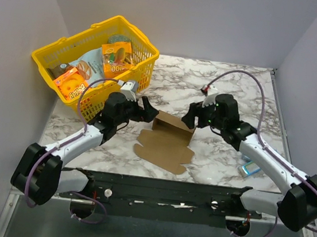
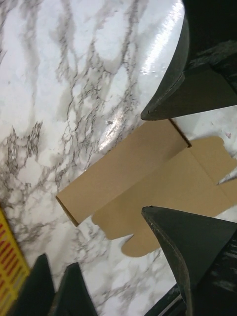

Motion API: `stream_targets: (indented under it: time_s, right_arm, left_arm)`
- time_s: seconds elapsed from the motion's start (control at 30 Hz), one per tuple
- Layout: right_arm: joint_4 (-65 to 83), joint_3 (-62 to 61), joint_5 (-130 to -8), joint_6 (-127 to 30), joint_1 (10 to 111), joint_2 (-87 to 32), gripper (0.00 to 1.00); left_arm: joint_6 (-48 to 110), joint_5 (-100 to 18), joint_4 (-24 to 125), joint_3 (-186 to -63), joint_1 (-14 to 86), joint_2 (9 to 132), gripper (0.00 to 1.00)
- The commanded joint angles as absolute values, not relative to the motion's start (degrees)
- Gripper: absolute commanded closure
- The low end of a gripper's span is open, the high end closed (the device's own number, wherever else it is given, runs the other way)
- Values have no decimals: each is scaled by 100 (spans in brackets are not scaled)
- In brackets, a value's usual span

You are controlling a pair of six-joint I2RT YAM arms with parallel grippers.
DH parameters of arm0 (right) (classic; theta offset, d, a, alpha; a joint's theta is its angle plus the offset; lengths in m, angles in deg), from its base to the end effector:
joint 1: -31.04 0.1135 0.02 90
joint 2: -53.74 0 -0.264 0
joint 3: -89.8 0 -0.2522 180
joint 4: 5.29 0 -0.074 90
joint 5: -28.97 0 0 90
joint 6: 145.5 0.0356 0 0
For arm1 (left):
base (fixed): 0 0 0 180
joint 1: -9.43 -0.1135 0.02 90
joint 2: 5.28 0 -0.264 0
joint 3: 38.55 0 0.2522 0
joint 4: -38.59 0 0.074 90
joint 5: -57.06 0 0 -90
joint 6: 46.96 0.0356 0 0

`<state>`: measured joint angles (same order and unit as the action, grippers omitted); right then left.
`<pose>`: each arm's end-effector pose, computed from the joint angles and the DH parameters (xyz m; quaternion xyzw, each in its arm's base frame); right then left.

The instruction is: Fold the paper box

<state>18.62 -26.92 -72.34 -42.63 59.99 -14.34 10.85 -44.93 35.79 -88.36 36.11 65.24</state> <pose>0.2314 0.1360 0.2850 -0.1695 0.8407 0.2602 0.4436 0.2392 -0.1285 0.2397 0.0227 0.8062 -0.3611 0.4682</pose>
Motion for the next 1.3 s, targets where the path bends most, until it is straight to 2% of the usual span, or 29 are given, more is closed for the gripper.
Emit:
stream_targets:
  time_s: [0.0, 0.27, 0.47, 1.03, 1.27]
  right_arm:
    - [2331, -2047, -6921, -5970, 6698, -2157, 22]
    - [2157, -1606, -5648, -6709, 7436, -3045, 22]
    - [2148, -1430, -5313, -6938, 7542, -3556, 24]
    - [2350, -1219, -5163, -6772, 7525, -4206, 37]
    - [2622, -1184, -6066, -5912, 6955, -4399, 44]
  left_arm:
    - [1263, -4410, 4101, -8676, 3431, 6153, 1]
    - [1105, -4480, 4163, -8492, 3158, 5757, 1]
    - [990, -4665, 4268, -8526, 2956, 5677, 1]
    - [867, -5087, 4479, -8649, 2622, 5528, 1]
    - [1087, -5254, 5015, -8992, 2604, 5335, 1]
